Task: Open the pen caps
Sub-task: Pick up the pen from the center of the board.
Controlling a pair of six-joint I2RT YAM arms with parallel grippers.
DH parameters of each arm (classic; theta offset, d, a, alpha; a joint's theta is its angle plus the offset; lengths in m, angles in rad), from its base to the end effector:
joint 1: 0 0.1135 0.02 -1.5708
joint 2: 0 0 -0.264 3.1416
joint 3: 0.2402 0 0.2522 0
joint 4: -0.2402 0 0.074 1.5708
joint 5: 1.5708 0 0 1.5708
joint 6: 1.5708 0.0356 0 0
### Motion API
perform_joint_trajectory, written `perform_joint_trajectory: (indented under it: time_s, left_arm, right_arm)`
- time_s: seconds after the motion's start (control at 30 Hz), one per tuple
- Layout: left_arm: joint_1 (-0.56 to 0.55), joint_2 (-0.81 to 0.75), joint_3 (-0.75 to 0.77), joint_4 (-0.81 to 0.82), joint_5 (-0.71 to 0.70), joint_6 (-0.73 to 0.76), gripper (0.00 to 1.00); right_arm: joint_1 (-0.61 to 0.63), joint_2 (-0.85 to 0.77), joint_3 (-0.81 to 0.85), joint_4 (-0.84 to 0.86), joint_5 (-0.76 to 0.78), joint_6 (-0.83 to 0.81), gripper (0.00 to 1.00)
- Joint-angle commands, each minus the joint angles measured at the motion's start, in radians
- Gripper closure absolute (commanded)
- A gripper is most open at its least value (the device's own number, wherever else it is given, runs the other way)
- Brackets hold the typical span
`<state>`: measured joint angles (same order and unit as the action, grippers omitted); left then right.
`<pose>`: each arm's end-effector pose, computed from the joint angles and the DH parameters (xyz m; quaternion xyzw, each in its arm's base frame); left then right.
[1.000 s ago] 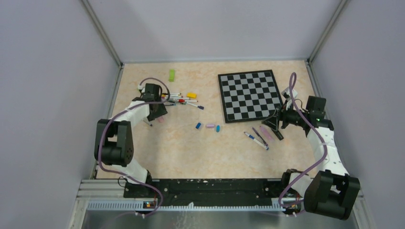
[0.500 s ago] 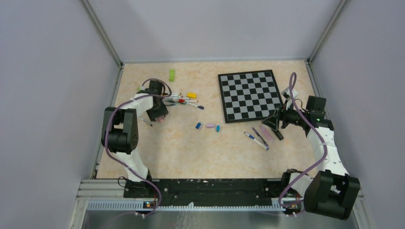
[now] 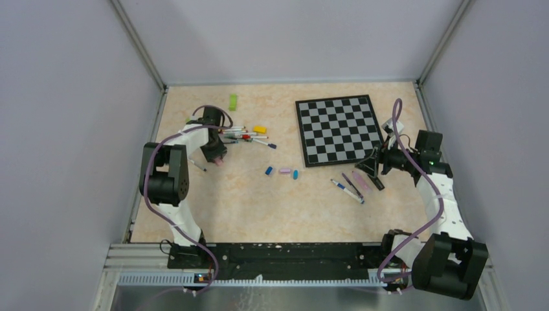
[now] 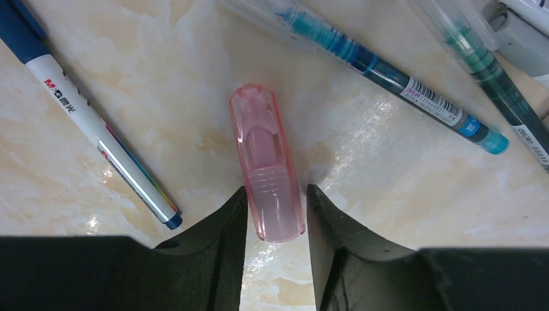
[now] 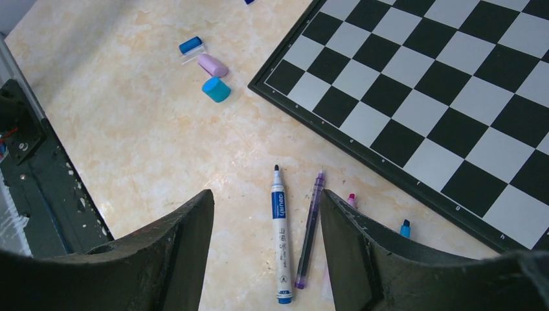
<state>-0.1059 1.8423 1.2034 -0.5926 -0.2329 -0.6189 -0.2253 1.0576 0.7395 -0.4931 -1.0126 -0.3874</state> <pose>0.3582 -0.0298 0.1675 -0.2673 0.9420 0.0476 0.1974 0.2073 -0.0165 0.2565 -0.2449 0.7950 0.3316 0.4450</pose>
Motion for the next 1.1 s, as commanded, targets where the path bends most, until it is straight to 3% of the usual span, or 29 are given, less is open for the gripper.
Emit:
perform_joint_trajectory:
  time_s: [0.0, 0.27, 0.47, 0.73, 0.87, 0.97, 1.07]
  left_arm:
    - [0.008, 0.029, -0.023, -0.021, -0.018, -0.010, 0.59]
    - [0.006, -0.085, -0.149, 0.047, 0.068, 0.003, 0.74]
    - [-0.008, -0.312, -0.327, 0.212, 0.216, 0.056, 0.81]
    - [-0.049, -0.699, -0.658, 0.628, 0.657, 0.060, 0.84]
    - [-0.188, -0.873, -0.801, 0.915, 0.782, -0.030, 0.79]
    - [-0.350, -0.941, -0.899, 1.180, 0.769, -0.076, 0.77]
    - [-0.484, -0.911, -0.913, 1.327, 0.719, -0.062, 0.81]
  right_arm:
    - [-0.006, -0.023, -0.003, 0.032, -0.009, 0.005, 0.40]
    - [-0.006, -0.021, -0.002, 0.028, -0.010, 0.000, 0.40]
    - [-0.006, -0.017, -0.009, 0.013, -0.056, -0.033, 0.40]
    - [-0.006, -0.028, -0.041, -0.014, -0.222, -0.111, 0.40]
    - [0.007, -0.050, -0.073, 0.021, -0.326, -0.120, 0.40]
    - [0.058, -0.066, -0.080, 0.064, -0.374, -0.078, 0.39]
    - [0.125, -0.071, -0.072, 0.133, -0.335, 0.008, 0.39]
